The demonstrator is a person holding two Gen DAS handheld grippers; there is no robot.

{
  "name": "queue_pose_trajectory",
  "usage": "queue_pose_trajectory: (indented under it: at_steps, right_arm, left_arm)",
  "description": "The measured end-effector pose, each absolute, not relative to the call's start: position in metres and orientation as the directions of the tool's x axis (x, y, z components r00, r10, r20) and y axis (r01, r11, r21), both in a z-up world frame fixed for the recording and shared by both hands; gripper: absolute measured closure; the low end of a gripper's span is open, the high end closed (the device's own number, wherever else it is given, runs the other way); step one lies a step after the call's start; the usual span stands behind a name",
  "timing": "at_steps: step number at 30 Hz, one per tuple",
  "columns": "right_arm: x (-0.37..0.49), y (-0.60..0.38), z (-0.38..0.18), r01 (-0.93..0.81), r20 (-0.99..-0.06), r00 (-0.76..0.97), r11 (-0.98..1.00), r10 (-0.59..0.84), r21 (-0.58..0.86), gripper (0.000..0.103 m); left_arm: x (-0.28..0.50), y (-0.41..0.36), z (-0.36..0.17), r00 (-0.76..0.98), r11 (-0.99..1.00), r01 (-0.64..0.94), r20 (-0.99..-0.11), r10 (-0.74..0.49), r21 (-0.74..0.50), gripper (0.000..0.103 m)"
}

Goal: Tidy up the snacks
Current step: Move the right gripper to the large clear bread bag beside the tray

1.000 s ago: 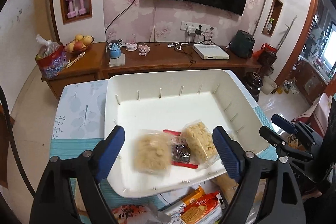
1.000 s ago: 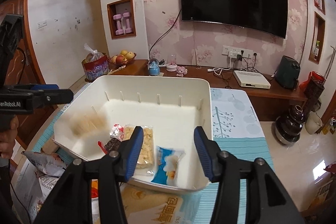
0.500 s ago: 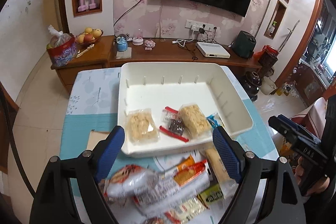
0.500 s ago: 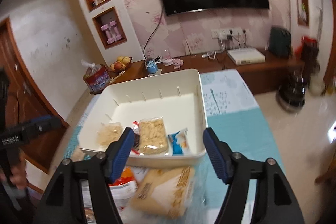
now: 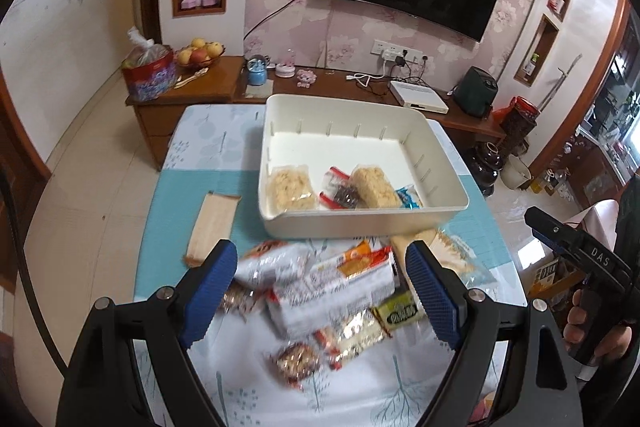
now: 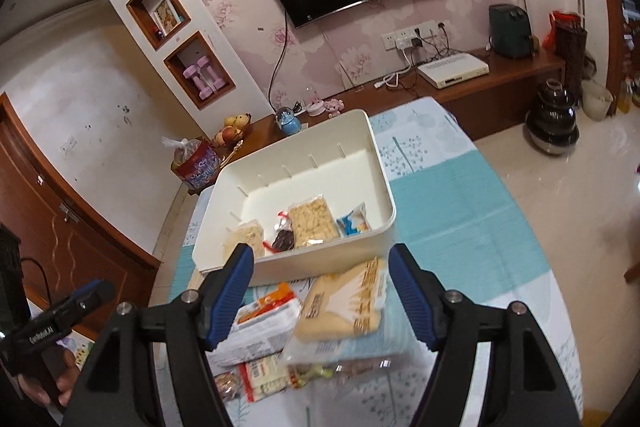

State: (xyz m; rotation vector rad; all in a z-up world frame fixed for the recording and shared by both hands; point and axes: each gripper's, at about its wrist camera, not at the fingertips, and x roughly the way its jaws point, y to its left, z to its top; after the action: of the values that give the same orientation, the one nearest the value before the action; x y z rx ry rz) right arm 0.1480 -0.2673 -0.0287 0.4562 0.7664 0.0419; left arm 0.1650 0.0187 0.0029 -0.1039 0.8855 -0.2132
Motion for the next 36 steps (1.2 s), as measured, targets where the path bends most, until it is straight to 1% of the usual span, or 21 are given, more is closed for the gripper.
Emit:
queue_pose_trajectory:
  at_steps: [5, 13, 23, 29, 36]
  right_arm:
    - [0.133, -0.270, -0.036, 0.158, -0.671, 0.699, 0.862, 0.247, 0.482, 0.032]
    - [0.112, -0.280, -0.059, 0.248, -0.708, 0.635, 0.786, 0.310, 0.566, 0.032]
    - [0.103, -0.292, -0.091, 0.334, -0.741, 0.569, 0.723, 0.356, 0.604, 0.032]
    - [0.104, -0.294, -0.111, 0.355, -0.723, 0.543, 0.663, 0.428, 0.659, 0.032]
    - [0.115, -0.293, -0.129, 0.383, -0.732, 0.513, 0.643, 0.449, 0.663, 0.032]
  left_arm:
    - [0.141, 0.022, -0.007, 0.615, 0.983, 0.117, -0.767, -0.182, -0.140, 0.018]
    - [0.121, 0.021, -0.045, 0.543, 0.985, 0.107, -0.822, -0.173, -0.136, 0.018]
    - [0.104, 0.018, -0.094, 0.471, 0.988, 0.102, -0.869, -0.152, -0.118, 0.018]
    - [0.096, 0.018, -0.124, 0.444, 0.991, 0.126, -0.890, -0.102, -0.050, 0.018]
    - [0.092, 0.020, -0.151, 0.420, 0.983, 0.171, -0.897, -0.138, -0.071, 0.018]
